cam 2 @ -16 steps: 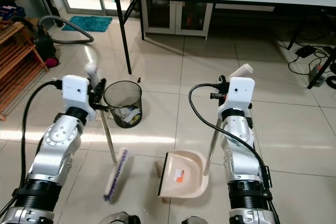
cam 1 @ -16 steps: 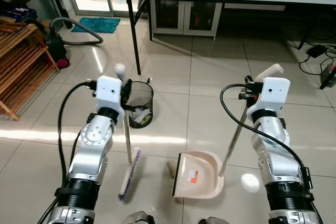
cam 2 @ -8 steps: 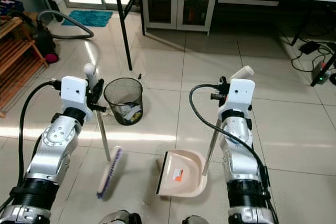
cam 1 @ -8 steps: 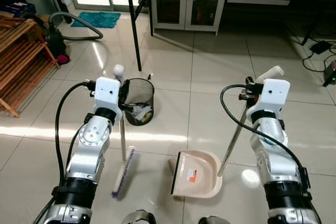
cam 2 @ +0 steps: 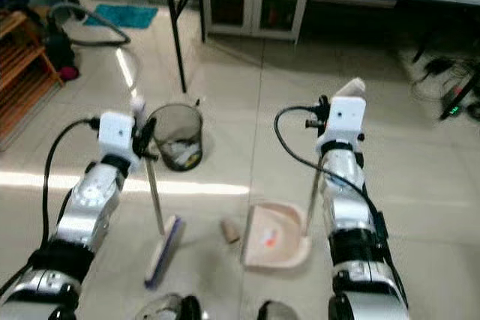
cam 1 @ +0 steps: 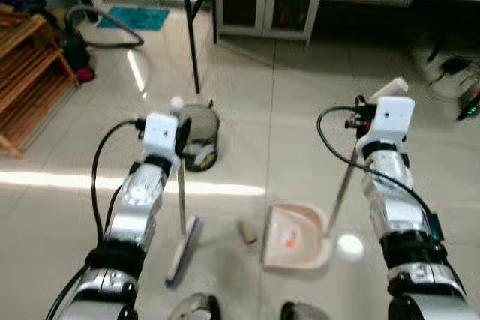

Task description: Sweep floor

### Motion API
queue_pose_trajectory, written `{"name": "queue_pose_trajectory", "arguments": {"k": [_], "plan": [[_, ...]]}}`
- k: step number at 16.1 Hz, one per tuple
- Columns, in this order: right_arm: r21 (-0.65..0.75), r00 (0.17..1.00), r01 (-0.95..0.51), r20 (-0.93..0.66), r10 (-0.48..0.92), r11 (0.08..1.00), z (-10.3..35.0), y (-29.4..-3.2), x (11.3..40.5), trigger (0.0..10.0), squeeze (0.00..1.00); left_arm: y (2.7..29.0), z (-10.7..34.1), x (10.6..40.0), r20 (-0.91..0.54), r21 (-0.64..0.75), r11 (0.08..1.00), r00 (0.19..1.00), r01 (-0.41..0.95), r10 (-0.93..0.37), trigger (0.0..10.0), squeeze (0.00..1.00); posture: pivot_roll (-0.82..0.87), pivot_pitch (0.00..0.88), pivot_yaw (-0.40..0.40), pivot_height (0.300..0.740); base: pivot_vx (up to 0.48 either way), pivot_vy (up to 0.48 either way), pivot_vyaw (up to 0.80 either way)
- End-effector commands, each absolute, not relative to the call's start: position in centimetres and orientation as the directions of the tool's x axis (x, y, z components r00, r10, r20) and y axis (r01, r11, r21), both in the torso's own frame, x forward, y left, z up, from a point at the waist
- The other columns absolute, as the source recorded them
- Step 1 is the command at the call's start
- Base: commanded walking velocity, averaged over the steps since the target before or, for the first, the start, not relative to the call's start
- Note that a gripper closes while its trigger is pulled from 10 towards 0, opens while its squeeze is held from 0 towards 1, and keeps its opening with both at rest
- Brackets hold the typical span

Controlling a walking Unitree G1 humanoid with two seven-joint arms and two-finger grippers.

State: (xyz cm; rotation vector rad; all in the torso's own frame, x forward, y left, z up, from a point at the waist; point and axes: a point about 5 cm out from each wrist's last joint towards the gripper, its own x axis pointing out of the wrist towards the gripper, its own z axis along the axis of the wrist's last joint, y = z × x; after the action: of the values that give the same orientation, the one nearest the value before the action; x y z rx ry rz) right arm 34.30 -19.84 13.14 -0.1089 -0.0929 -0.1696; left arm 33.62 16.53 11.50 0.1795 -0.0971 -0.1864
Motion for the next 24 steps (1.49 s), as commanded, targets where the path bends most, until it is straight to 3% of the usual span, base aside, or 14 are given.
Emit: {"name": "queue_pose_trajectory", "arguments": {"k": [1, 9, 12, 13, 18, 24], "plan": [[-0.136, 0.972, 0.184, 0.175, -0.159, 0.973, 14.4, -19.9, 34.6, 10.0, 0.00, 16.2, 13.6, 34.1, 0.183, 0.234, 0.956, 0.958, 0.177, -0.222, 10.0, 0.00, 0.03, 0.202, 0.062, 0.740, 0.000, 0.000, 0.00], [-0.206, 0.943, 0.290, 0.229, -0.242, 0.935, 13.8, -21.1, 34.9, 10.0, 0.00, 15.6, 13.5, 34.4, 0.218, 0.304, 0.927, 0.931, 0.220, -0.293, 10.0, 0.00, 0.08, 0.268, 0.062, 0.740, 0.000, 0.000, 0.00], [-0.189, 0.952, 0.234, 0.242, -0.185, 0.954, 13.4, -19.2, 35.3, 10.0, 0.00, 15.7, 13.4, 34.4, 0.220, 0.308, 0.925, 0.929, 0.224, -0.298, 10.0, 0.00, 0.08, 0.262, 0.086, 0.740, 0.000, 0.000, 0.00], [-0.211, 0.964, 0.179, 0.235, -0.128, 0.961, 13.0, -17.3, 35.6, 10.0, 0.00, 15.6, 13.1, 34.3, 0.214, 0.304, 0.923, 0.927, 0.236, -0.307, 10.0, 0.00, 0.06, 0.268, 0.097, 0.740, 0.000, 0.000, 0.00], [-0.229, 0.964, 0.143, 0.253, -0.083, 0.963, 12.4, -15.6, 35.3, 10.0, 0.00, 14.3, 12.3, 33.8, 0.206, 0.295, 0.915, 0.917, 0.274, -0.341, 10.0, 0.00, 0.07, 0.274, 0.093, 0.740, 0.000, 0.000, 0.00], [-0.150, 0.961, 0.174, 0.243, -0.135, 0.973, 10.6, -13.4, 33.8, 10.0, 0.00, 12.2, 12.0, 34.1, 0.200, 0.334, 0.880, 0.887, 0.337, -0.416, 10.0, 0.00, 0.05, 0.299, 0.091, 0.740, 0.000, 0.000, 0.00]]}}
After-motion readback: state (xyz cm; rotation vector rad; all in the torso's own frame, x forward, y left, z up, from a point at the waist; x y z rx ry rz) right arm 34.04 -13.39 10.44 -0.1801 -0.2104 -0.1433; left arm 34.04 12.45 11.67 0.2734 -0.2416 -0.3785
